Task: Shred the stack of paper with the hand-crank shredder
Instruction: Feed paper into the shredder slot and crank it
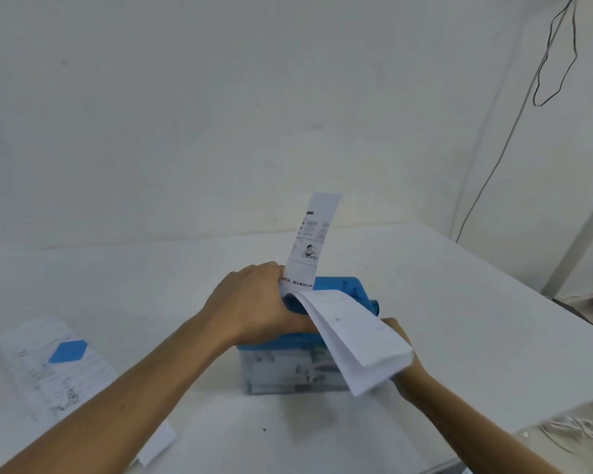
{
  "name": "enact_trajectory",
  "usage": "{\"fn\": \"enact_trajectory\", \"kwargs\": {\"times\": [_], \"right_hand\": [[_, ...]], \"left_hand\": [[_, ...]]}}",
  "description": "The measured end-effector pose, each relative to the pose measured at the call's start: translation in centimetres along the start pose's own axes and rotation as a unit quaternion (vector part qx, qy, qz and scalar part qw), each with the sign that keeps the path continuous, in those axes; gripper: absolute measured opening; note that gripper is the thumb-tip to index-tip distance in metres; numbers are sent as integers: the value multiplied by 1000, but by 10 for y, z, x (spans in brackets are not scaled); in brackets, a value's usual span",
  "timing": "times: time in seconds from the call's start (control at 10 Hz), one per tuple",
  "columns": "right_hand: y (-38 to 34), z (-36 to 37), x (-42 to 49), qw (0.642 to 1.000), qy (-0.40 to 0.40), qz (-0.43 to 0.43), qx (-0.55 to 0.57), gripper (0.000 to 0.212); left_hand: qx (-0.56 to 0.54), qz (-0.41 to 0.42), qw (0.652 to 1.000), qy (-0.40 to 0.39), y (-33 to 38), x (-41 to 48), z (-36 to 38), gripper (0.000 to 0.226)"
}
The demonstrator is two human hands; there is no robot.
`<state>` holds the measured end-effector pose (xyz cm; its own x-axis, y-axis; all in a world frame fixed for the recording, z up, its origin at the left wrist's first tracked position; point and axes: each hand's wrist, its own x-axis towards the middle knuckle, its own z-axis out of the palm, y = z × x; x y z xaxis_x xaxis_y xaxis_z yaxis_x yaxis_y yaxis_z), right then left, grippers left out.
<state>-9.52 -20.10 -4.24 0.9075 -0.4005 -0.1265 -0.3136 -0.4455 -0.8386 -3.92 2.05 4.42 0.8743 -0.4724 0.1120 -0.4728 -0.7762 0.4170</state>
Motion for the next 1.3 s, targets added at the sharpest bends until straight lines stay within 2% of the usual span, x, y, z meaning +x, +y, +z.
{"fn": "enact_trajectory", "kwargs": {"times": [0.1,0.2,0.3,0.4,0.5,0.6,0.7,0.8,0.9,1.0,1.1,1.2,1.3], "right_hand": [[-10,-15,-30,998,-44,-21,-32,42],[-25,-38,-65,994,-96,-37,-21,42],[-56,-69,-72,990,-125,-32,59,42],[-87,-92,-53,987,-142,-69,13,52],[-96,-89,-32,989,-88,-68,-93,61],[-108,-79,2,991,20,-95,-96,58],[-101,-57,51,992,9,-51,-113,36],[-54,-23,77,988,-65,45,-133,24],[-35,-16,76,996,-17,50,-66,31],[-29,-16,57,999,13,20,-40,36],[-15,-12,30,999,-7,38,5,33],[-10,-12,-5,998,-23,63,20,30],[-14,-25,-30,996,-70,52,-36,22]], "left_hand": [[5,-11,1000,-23,4,0,-4,46],[-7,-21,999,-45,5,1,-7,65],[-21,-25,998,-62,5,2,-10,83],[-30,-20,997,-64,10,3,-9,84],[14,-7,998,-57,14,6,-6,71],[35,28,997,-59,11,8,-3,73],[28,57,996,-60,7,10,0,68],[26,71,996,-56,6,10,2,57],[41,67,995,-53,8,8,0,43],[41,51,997,-39,11,5,-3,45],[37,28,998,-35,15,1,-3,50],[45,18,998,-38,13,4,-1,70],[51,14,998,-44,9,7,-1,79]]}}
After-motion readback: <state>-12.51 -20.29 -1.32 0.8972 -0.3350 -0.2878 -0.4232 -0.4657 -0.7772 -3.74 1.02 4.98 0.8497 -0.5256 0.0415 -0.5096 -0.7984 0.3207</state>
